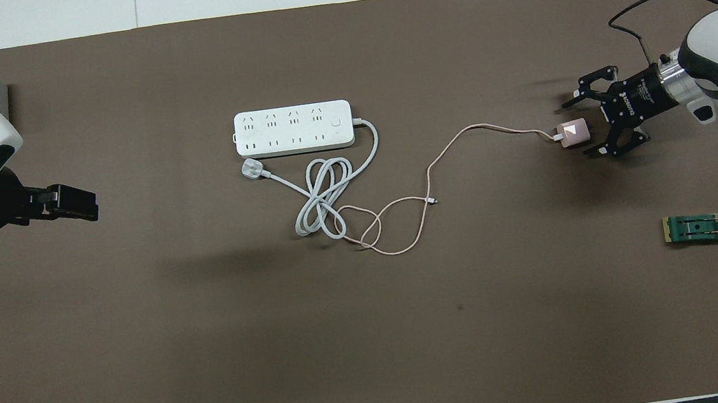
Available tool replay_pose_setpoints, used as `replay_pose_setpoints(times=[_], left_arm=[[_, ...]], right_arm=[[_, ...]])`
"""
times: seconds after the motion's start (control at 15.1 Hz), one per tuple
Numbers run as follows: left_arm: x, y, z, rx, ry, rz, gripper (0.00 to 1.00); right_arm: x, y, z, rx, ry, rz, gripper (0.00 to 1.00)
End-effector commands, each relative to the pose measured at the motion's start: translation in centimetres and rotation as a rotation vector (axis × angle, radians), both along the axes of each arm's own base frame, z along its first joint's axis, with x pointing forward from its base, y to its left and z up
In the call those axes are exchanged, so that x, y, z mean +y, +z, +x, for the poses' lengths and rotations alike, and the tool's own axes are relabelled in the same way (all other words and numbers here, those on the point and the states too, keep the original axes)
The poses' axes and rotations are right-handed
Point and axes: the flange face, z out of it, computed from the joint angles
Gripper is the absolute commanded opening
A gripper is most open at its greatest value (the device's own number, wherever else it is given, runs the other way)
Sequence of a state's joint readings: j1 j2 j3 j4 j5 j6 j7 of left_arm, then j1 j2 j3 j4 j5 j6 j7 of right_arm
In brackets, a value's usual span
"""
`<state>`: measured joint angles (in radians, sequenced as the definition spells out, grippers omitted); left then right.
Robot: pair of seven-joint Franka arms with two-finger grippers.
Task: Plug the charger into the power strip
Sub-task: 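Close the right gripper on the pink charger and lift it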
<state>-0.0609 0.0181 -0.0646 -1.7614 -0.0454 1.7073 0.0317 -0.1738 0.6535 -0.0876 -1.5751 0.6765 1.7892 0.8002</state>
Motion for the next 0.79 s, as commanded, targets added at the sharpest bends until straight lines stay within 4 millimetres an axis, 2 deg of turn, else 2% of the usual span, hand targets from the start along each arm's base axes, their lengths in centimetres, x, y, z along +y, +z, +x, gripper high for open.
replay_pose_setpoints(times=[0.0,0.13,0.33,0.46,0.6,0.73], left_arm=[[-0.3,-0.1,-0.6,0.015,0.009,-0.074,1.0],[-0.1,0.0,-0.6,0.026,0.03,-0.138,1.0],[1.2,0.5,-0.4,0.008,-0.03,-0.195,1.0],[1.8,0.3,-0.3,0.013,-0.026,-0.226,1.0],[2.5,0.2,0.0,0.023,0.022,-0.321,1.0],[3.4,-0.3,0.5,0.026,0.075,-0.413,1.0]], right_arm=[[0.2,-0.4,0.3,-0.023,0.003,0.014,0.0],[0.3,-0.4,0.5,-0.03,0.002,0.005,0.0],[0.4,-0.3,0.5,-0.03,-0.002,0.004,0.0],[0.9,0.5,0.8,-0.034,-0.001,0.005,0.0],[2.6,2.0,1.4,-0.009,-0.019,-0.003,0.0],[5.4,5.7,2.9,0.019,-0.048,-0.008,0.0]])
